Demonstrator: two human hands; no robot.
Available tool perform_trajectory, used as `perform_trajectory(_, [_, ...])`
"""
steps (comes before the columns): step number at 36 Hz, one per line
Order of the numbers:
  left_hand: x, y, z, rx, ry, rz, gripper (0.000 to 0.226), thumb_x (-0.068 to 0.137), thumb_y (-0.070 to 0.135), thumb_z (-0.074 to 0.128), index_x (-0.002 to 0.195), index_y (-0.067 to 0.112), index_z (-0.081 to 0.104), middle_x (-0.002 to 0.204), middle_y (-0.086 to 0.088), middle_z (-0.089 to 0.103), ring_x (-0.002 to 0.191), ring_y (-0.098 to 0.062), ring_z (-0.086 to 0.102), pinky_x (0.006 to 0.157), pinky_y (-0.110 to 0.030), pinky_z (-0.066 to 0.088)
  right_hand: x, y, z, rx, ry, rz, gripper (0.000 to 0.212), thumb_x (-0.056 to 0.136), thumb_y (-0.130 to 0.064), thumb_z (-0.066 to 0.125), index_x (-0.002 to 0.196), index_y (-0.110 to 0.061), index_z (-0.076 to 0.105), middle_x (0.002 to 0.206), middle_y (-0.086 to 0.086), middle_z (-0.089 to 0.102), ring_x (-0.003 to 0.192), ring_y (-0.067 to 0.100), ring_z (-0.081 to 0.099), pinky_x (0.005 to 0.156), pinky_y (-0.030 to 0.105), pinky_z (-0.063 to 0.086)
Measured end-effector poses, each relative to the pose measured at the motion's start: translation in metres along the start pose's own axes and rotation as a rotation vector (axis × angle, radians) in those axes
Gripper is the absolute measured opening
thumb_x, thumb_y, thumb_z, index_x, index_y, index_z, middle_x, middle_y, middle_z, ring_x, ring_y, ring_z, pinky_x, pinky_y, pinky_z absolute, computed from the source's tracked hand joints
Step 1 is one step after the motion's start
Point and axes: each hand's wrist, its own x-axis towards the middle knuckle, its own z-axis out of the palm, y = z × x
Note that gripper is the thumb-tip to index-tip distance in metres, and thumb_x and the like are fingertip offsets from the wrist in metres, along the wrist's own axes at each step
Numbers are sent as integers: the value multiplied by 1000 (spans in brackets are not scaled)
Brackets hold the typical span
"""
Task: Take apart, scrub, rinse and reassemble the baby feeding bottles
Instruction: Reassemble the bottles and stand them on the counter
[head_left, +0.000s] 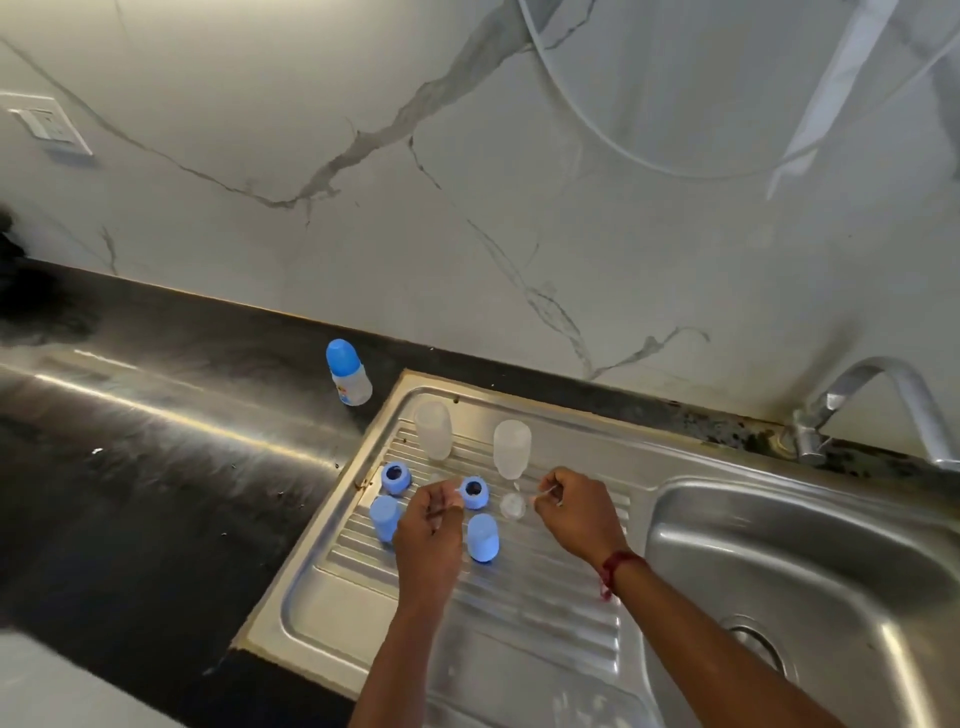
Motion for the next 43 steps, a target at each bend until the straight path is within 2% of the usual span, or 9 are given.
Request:
perform_trajectory(8, [18, -1, -3, 48, -11, -30, 15, 98, 11, 59, 98, 25, 66, 93, 1, 72, 90, -22, 68, 92, -47, 55, 16, -15, 2, -7, 47, 40, 11, 84, -20, 69, 94, -14, 67, 87, 2, 69, 82, 20, 63, 69, 25, 45])
perform_trajectory(10, [20, 0, -4, 57, -19, -32, 16, 99, 11, 59, 97, 26, 65, 93, 2, 72, 90, -22, 68, 92, -45, 55, 16, -15, 8, -33, -2, 78, 9, 83, -19, 67, 91, -15, 68, 86, 3, 69, 82, 21, 64, 67, 26, 45])
perform_trajectory(15, [34, -6, 1, 113, -61, 0, 9, 99, 14, 59, 99, 21, 65, 91, -1, 71, 87, -22, 67, 87, -39, 55, 19, -12, 25, -55, -58, 137, 23, 77, -22, 69, 100, -18, 70, 84, -5, 64, 79, 16, 61, 65, 24, 41])
perform_trajectory(19, [47, -9, 3, 320, -96, 40, 5, 96, 17, 62, 98, 20, 65, 85, 6, 67, 79, -16, 63, 71, -13, 46, 22, -10, 39, -87, -55, 140, 29, 79, -27, 71, 107, -21, 69, 98, -2, 70, 90, 18, 64, 70, 24, 42])
perform_trajectory(24, [59, -8, 10, 418, -107, 10, 19, 86, 10, 70, 105, 11, 73, 97, -5, 74, 90, -24, 69, 85, -35, 55, 25, -6, 47, -120, -56, 115, 35, 81, -30, 69, 115, -22, 69, 109, -1, 71, 99, 17, 65, 77, 24, 46])
perform_trajectory(30, [65, -11, 18, 569, -110, 25, 21, 86, 15, 73, 106, 11, 74, 104, -4, 74, 90, -15, 64, 78, -17, 37, 27, -1, 49, -128, -75, 121, 39, 81, -24, 68, 120, -21, 69, 113, 1, 71, 104, 19, 65, 85, 27, 50])
perform_trajectory(32, [67, -11, 20, 599, -119, 16, 21, 85, 15, 72, 106, 11, 73, 105, -4, 74, 88, -13, 60, 76, -17, 36, 28, 0, 49, -121, -84, 125, 40, 80, -22, 68, 120, -22, 69, 111, 1, 72, 102, 19, 65, 82, 26, 50])
perform_trajectory(36, [73, -11, 25, 661, -129, 12, 31, 83, 18, 74, 114, 14, 71, 111, -3, 72, 101, -21, 66, 76, -21, 40, 29, 1, 51, -121, -91, 104, 40, 79, -22, 68, 119, -23, 70, 103, -1, 72, 97, 18, 66, 75, 26, 48])
perform_trajectory(43, [82, -11, 34, 820, -187, 16, 32, 75, 22, 79, 106, 20, 71, 101, 0, 72, 93, -23, 68, 71, -26, 46, 29, 5, 58, -143, -99, 55, 31, 85, -26, 70, 116, -26, 71, 107, 0, 63, 98, 18, 62, 78, 25, 47])
